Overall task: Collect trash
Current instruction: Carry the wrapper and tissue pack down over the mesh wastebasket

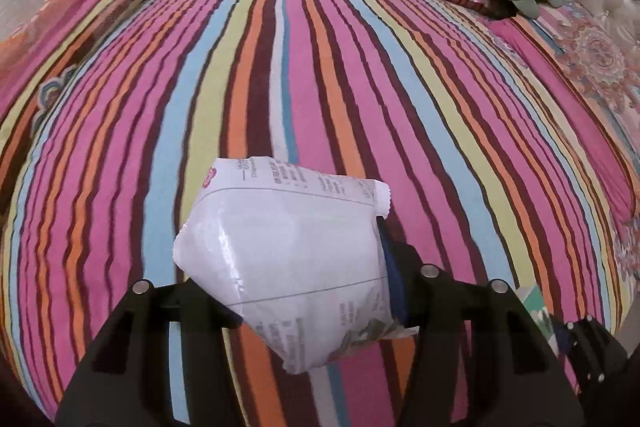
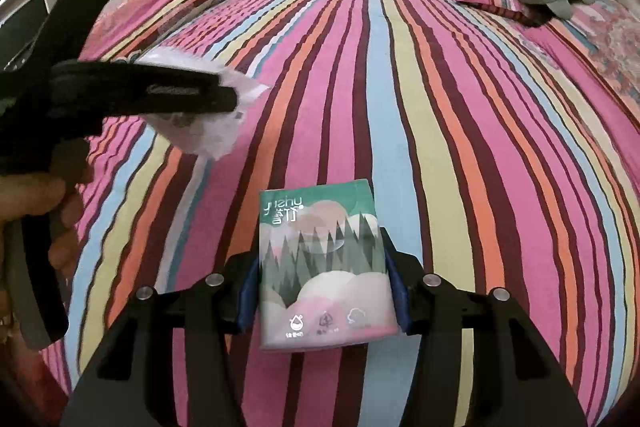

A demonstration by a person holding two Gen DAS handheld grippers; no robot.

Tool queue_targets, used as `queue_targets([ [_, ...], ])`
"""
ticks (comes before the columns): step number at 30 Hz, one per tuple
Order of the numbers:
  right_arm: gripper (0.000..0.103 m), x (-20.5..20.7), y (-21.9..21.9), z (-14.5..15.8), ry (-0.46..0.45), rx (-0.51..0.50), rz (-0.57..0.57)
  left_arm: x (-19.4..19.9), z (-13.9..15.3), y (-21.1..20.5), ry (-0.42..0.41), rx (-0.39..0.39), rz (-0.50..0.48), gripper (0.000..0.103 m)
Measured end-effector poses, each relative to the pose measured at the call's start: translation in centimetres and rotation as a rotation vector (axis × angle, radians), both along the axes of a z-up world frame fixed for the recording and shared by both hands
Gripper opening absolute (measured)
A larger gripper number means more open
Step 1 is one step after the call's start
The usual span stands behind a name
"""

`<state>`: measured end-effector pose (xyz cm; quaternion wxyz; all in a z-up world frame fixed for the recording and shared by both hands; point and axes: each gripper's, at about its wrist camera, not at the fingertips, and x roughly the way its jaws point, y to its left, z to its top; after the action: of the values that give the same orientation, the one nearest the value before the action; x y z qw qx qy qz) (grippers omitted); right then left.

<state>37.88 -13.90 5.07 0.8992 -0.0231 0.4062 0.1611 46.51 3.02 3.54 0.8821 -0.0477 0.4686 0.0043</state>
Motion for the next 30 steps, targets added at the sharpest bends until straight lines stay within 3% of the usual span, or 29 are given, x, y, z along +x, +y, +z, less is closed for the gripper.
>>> queue_targets([
  [17, 0.05, -9.0, -1.3, -0.8, 0.028, 0.023, -0.02, -12.8, -0.5, 0.2, 0.014, 0.013, 0.007, 0.051],
  [30, 0.049, -14.7, -2.3, -1.0, -0.001, 0.02, -0.043, -21.5, -0.3, 0.6, 0.0, 0.02, 0.015, 0.051],
])
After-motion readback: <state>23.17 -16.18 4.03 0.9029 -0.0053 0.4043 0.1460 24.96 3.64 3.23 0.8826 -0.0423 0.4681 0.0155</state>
